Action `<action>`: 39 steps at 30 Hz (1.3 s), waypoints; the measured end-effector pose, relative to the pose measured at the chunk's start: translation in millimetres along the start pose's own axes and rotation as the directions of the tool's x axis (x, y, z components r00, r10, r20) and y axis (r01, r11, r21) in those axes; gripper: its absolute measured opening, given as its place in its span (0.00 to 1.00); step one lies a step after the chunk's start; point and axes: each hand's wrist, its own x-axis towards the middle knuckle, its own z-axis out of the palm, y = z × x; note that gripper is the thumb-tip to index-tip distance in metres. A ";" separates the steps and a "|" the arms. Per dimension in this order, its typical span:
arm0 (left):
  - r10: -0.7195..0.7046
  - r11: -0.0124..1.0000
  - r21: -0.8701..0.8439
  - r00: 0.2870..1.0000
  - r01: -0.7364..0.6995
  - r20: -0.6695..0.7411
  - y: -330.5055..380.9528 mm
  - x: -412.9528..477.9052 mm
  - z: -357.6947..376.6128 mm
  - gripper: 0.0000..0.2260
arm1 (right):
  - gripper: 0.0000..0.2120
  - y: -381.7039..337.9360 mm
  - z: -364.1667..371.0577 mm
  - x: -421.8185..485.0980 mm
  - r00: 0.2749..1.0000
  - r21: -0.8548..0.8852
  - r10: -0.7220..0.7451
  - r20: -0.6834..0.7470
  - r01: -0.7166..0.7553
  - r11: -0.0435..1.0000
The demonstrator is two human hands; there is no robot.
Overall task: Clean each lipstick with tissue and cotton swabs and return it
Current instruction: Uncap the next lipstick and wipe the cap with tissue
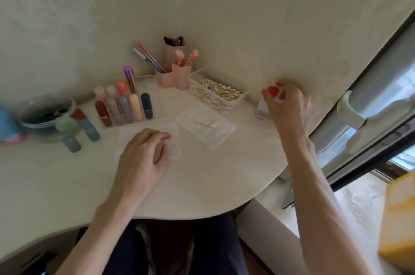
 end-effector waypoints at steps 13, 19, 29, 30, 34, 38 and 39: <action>-0.067 0.990 -0.129 0.990 0.051 -0.123 -21.3 -19.9 -35.2 0.11 | 0.08 -110.8 32.6 -28.7 0.962 0.296 -0.241 0.131 0.194 0.935; -0.119 0.991 -0.084 0.980 0.106 -0.159 -47.2 -36.3 -60.7 0.10 | 0.08 -181.9 69.5 -86.5 0.802 0.520 -0.473 0.363 0.247 0.818; -0.246 0.969 -0.060 0.939 0.239 -0.239 -75.7 -57.2 -90.5 0.09 | 0.21 -258.7 115.2 -152.3 0.693 0.456 -0.423 0.584 0.151 0.877; -0.247 0.969 -0.059 0.936 0.240 -0.250 -77.5 -58.5 -91.6 0.09 | 0.21 -260.5 118.3 -153.7 0.701 0.441 -0.406 0.586 0.144 0.886; -0.268 0.963 -0.084 0.921 0.254 -0.282 -83.2 -59.3 -94.4 0.09 | 0.19 -261.7 121.3 -153.5 0.715 0.416 -0.386 0.583 0.145 0.898; -0.270 0.963 -0.087 0.921 0.256 -0.279 -83.7 -57.6 -94.2 0.09 | 0.16 -251.1 114.6 -150.8 0.724 0.392 -0.370 0.582 0.148 0.908; -0.276 0.961 -0.088 0.918 0.262 -0.284 -83.5 -57.0 -94.1 0.09 | 0.15 -245.7 112.0 -149.6 0.738 0.388 -0.368 0.566 0.156 0.909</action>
